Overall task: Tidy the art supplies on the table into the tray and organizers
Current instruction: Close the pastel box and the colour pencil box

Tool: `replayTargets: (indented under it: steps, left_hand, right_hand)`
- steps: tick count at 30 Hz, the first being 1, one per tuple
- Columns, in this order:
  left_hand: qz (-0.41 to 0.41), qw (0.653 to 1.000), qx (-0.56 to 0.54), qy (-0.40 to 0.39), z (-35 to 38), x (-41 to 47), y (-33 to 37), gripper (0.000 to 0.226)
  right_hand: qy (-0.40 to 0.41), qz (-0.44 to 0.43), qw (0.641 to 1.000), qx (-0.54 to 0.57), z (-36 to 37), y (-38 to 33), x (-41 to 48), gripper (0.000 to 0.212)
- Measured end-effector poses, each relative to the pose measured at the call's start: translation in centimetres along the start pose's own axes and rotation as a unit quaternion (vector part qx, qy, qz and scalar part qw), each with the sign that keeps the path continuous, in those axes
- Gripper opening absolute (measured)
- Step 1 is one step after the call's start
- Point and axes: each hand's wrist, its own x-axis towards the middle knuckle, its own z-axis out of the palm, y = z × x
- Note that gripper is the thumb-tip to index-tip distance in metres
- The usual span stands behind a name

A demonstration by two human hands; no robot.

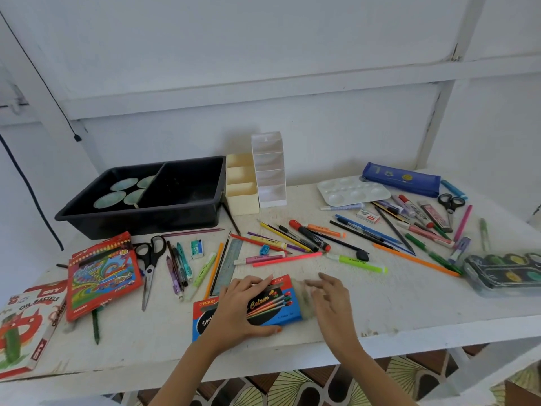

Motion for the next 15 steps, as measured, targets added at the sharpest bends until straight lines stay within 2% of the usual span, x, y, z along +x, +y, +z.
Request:
replayTargets:
  steps: [2,3,6,10,15]
  left_hand:
    - [0.002,1.0,-0.016,0.018,-0.1,0.1,0.4,0.087]
    - [0.001,0.999,-0.023,0.027,-0.2,0.2,0.6,0.087]
    - [0.011,0.999,-0.031,0.04,-0.3,0.5,1.3,0.088]
    - [0.018,0.997,-0.056,0.053,-0.4,0.8,2.2,0.088]
    - [0.019,0.997,-0.063,0.051,-0.5,1.2,2.7,0.087]
  right_hand:
    - [0.045,0.054,0.996,0.05,-1.0,0.1,0.3,0.022]
    - [0.041,0.093,0.991,0.089,-1.5,0.0,0.5,0.021]
    - [-0.031,0.176,0.966,0.188,-2.4,-0.9,0.7,0.025]
    - [-0.057,0.206,0.951,0.224,-3.0,-1.7,0.2,0.022]
    - [-0.089,0.248,0.907,0.328,-4.0,-1.9,-0.2,0.025]
